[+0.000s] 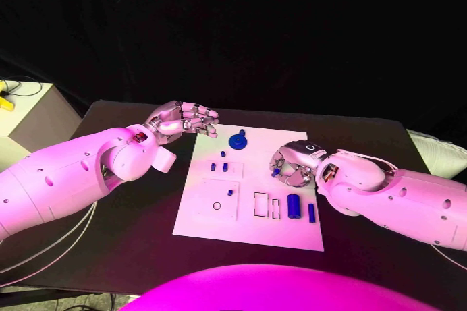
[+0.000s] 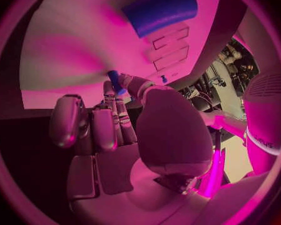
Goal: Assemble the parts on the task board
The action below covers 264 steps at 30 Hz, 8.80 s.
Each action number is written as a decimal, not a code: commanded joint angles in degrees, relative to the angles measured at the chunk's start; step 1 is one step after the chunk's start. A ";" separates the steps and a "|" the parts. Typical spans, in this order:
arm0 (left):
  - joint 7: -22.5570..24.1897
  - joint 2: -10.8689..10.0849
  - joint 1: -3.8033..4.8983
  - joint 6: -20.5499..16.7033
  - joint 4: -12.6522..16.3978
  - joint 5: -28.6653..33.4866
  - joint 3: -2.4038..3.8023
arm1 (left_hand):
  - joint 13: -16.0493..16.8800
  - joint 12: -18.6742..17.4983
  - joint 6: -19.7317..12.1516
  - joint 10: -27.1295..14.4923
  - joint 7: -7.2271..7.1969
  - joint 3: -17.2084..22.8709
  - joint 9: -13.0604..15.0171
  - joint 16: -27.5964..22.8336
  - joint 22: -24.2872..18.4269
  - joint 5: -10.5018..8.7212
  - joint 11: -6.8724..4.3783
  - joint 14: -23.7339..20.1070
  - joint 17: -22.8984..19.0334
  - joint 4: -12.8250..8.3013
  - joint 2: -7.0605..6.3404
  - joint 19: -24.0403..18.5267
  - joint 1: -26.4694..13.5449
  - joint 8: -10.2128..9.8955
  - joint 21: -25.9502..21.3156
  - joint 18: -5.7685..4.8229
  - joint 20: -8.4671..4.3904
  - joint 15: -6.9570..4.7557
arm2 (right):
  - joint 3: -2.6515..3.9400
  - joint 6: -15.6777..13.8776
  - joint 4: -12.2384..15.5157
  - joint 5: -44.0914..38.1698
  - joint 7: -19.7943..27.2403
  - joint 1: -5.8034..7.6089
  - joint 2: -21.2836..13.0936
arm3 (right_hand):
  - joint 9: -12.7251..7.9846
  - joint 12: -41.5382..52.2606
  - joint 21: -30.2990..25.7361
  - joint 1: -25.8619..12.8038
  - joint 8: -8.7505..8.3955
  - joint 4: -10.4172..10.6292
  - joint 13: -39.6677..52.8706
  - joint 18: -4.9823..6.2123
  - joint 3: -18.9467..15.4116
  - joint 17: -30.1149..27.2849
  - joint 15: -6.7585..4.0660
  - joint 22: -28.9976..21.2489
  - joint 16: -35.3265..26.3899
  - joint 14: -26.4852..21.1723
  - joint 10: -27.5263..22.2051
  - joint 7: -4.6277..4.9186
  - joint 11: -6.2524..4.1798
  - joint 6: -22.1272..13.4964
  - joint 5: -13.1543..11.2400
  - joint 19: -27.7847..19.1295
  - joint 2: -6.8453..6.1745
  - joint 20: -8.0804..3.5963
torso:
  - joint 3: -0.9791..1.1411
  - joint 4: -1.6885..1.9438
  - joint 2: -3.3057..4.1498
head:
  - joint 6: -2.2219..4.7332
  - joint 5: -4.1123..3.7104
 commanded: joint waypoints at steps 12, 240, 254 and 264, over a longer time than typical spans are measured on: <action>0.11 0.10 -0.01 1.03 0.02 0.41 0.05 | -0.08 -0.37 0.07 0.01 0.34 -0.16 -0.11 -0.47 -0.03 -0.01 0.26 0.27 0.14 -0.11 0.44 0.11 -0.26 -0.24 -0.23 0.04 0.07 -0.02 | -0.04 -6.38 0.87 5.65 -2.11 -0.24 -0.45 | 2.09 -0.28 3.57 1.95 2.65 -2.33 1.71 -1.18 3.50 0.48 -1.40 8.46 0.64 1.77 4.56 -0.84 -1.30 2.18 0.00 2.64 3.17 -1.21 | -0.04 0.05 -0.06 | -0.01 0.06; 3.09 1.62 -3.37 -1.78 -0.93 -0.15 0.04 | 0.00 -0.84 0.06 0.09 0.36 -0.24 -0.31 -1.58 -0.38 0.00 0.28 0.68 0.98 0.02 0.82 0.24 -0.69 -0.55 -0.76 0.14 0.23 0.01 | -0.11 -1.01 11.56 37.17 -0.18 1.02 -13.31 | -0.17 68.81 -3.06 -4.57 7.63 13.13 70.11 -0.46 -21.32 7.98 -2.29 7.02 7.28 3.45 16.02 -1.59 -2.59 -3.94 4.50 3.02 2.28 -2.04 | -0.24 -0.93 -2.59 | -0.01 -4.89; 3.60 0.69 -4.60 -2.42 0.91 0.05 0.05 | 0.03 -0.82 0.17 0.19 0.35 -0.25 -0.29 -1.60 -0.36 -0.02 0.26 0.81 1.07 -0.02 0.86 0.33 -0.66 -0.51 -0.72 0.15 0.22 -0.02 | -0.75 -1.12 16.67 29.75 -17.80 -0.30 -18.06 | 1.46 73.49 6.34 -10.18 10.44 13.66 78.80 -1.84 -27.68 16.30 -2.73 10.39 11.69 4.94 19.82 -2.27 -3.15 -4.45 4.13 4.10 2.96 -2.57 | -0.24 -0.96 -2.94 | -0.01 -5.87; 3.60 0.19 -4.68 -2.53 1.76 0.30 0.05 | 0.03 -0.83 0.18 0.20 0.35 -0.27 -0.30 -1.62 -0.36 -0.02 0.27 0.84 1.10 -0.01 0.85 0.35 -0.70 -0.51 -0.72 0.15 0.22 -0.02 | -1.04 -2.74 16.54 26.12 -22.43 -2.14 -15.55 | 1.76 73.52 7.83 -11.43 11.05 13.67 79.29 -2.05 -31.01 17.27 -2.72 11.00 12.14 5.12 20.00 -2.32 -3.18 -4.64 6.70 4.20 3.58 -2.54 | -0.25 -0.85 -2.79 | -0.01 -5.62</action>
